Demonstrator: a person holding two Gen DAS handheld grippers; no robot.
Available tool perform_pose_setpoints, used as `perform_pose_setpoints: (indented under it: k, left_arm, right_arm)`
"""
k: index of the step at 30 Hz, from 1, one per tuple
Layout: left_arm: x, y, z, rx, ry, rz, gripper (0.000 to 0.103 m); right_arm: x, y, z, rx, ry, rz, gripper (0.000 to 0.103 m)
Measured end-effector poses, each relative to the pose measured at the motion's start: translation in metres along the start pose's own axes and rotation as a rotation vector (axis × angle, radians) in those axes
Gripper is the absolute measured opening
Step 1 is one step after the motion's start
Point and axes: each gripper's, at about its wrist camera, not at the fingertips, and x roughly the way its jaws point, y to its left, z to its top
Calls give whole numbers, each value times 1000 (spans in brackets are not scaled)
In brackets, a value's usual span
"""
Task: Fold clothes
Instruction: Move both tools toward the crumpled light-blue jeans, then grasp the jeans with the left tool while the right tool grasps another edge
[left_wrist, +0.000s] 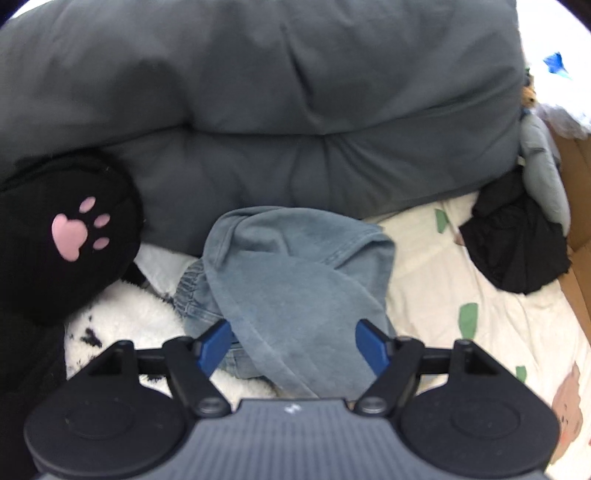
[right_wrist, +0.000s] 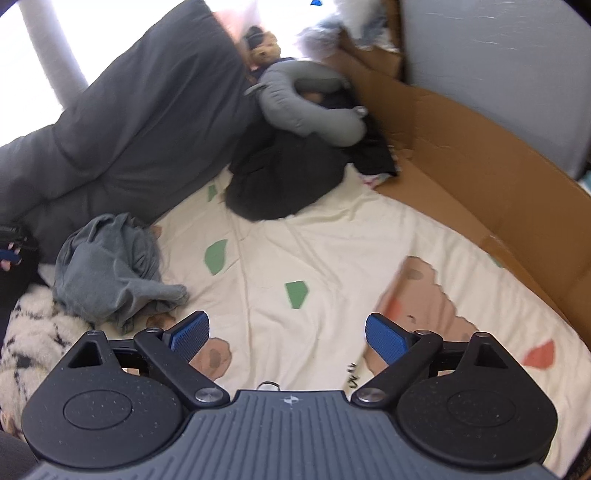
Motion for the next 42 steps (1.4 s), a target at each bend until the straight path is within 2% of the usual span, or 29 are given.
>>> perform_pose_setpoints:
  k: [2,5,7,9,13,15,18,23,24,26,28,29,34,42]
  left_arm:
    - [11,7,-2,-17,-3,12,79]
    - [25,25,-7,-108,-50,-12,77]
    - [40,32,-10,-131,-48,2,77]
    - [57,35,-15,-125,-34,33,77]
    - [85,38,-21,-107,-14,36,77]
    - [95,41,-24,-115,-10,26,74]
    - [106,45,-28,-152,-2,9,62]
    - [115,48,-31,-222,4,-58,61]
    - [117,48,-31,-224,5,-65,57]
    - [118,47,-30,-228,21,-90,41]
    - [117,44,-28,-216,19,-66,11]
    - [113,42,-28,-202,5,-73,7]
    - [92,27,-28,-118,-61,-152,3]
    - [73,-3,-27,-61,-71,-281,3]
  right_arm:
    - [15,3,-2,-22,8,20,94]
    - [39,8,-8,-54,17,44,94]
    - [57,11,-13,-66,28,64,95]
    - [73,14,-19,-76,38,86,94]
    - [102,22,-33,-83,56,123,93]
    - [114,26,-39,-86,69,148,91]
    - [125,37,-45,-114,79,178,88]
    - [134,51,-48,-134,91,215,88]
    - [134,52,-48,-132,93,221,88]
    - [137,55,-48,-133,96,228,88]
    - [140,58,-49,-136,98,233,88]
    - [142,60,-50,-137,99,236,88]
    - [143,75,-52,-173,90,260,88]
    - [146,98,-47,-176,72,304,88]
